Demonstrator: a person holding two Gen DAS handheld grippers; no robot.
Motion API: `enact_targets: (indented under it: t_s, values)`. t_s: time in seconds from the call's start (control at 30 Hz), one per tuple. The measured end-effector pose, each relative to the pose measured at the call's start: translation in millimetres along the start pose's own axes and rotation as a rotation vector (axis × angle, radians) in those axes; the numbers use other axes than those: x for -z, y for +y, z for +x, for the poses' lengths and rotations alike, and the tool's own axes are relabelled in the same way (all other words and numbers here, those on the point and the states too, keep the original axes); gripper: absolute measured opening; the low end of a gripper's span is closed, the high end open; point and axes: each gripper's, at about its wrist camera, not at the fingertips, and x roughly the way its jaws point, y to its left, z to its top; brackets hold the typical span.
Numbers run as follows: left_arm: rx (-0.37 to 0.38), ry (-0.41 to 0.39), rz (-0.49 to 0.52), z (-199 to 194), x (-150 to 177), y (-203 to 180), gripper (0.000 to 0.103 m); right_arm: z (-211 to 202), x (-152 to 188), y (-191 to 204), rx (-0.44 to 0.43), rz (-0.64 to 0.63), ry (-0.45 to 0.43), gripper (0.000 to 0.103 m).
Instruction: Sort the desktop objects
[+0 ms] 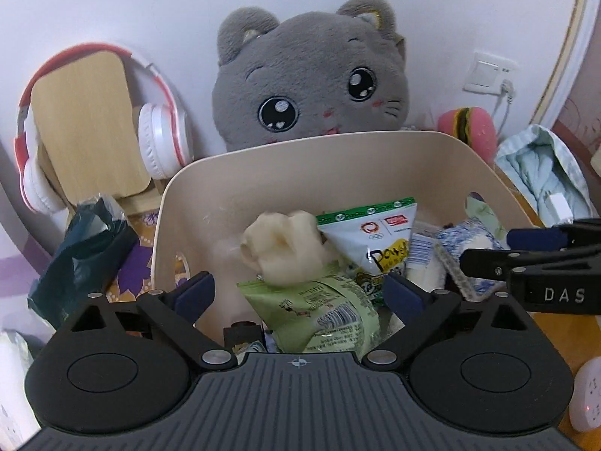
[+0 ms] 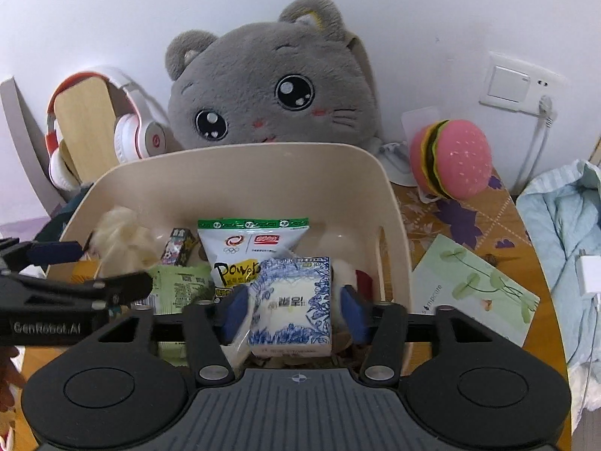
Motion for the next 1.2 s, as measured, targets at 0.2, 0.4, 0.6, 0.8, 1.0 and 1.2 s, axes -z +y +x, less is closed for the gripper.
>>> enact_targets:
  t_s: [0.2, 0.4, 0.6, 0.8, 1.0, 1.2]
  values:
    - [0.023, -0.059, -0.039, -18.4, 5.5, 0.1, 0.1, -16.5, 2.3, -2.2, 0.004, 0.002, -0.034, 0.088]
    - [0.003, -0.086, -0.067, -33.3, 10.3, -3.0, 0.1, -34.2, 4.0, -2.7, -0.01, -0.007, -0.065, 0.097]
    - [-0.04, -0.099, -0.071, -46.3, 10.9, -11.5, 0.1, -47.3, 6.8, -3.1, -0.031, -0.032, -0.074, 0.097]
    - [-0.075, -0.14, -0.067, -64.5, 15.1, -20.8, 0.1, -61.4, 9.7, -7.1, -0.051, -0.045, -0.086, 0.098]
    - [-0.064, -0.136, -0.079, -80.4, 19.0, -26.6, 0.1, -75.7, 15.7, -11.2, -0.059, -0.044, -0.099, 0.099]
    - [-0.128, -0.147, -0.054, -101.8, 30.4, -34.7, 0.1, -89.6, 26.4, -16.4, -0.051, -0.02, -0.115, 0.099]
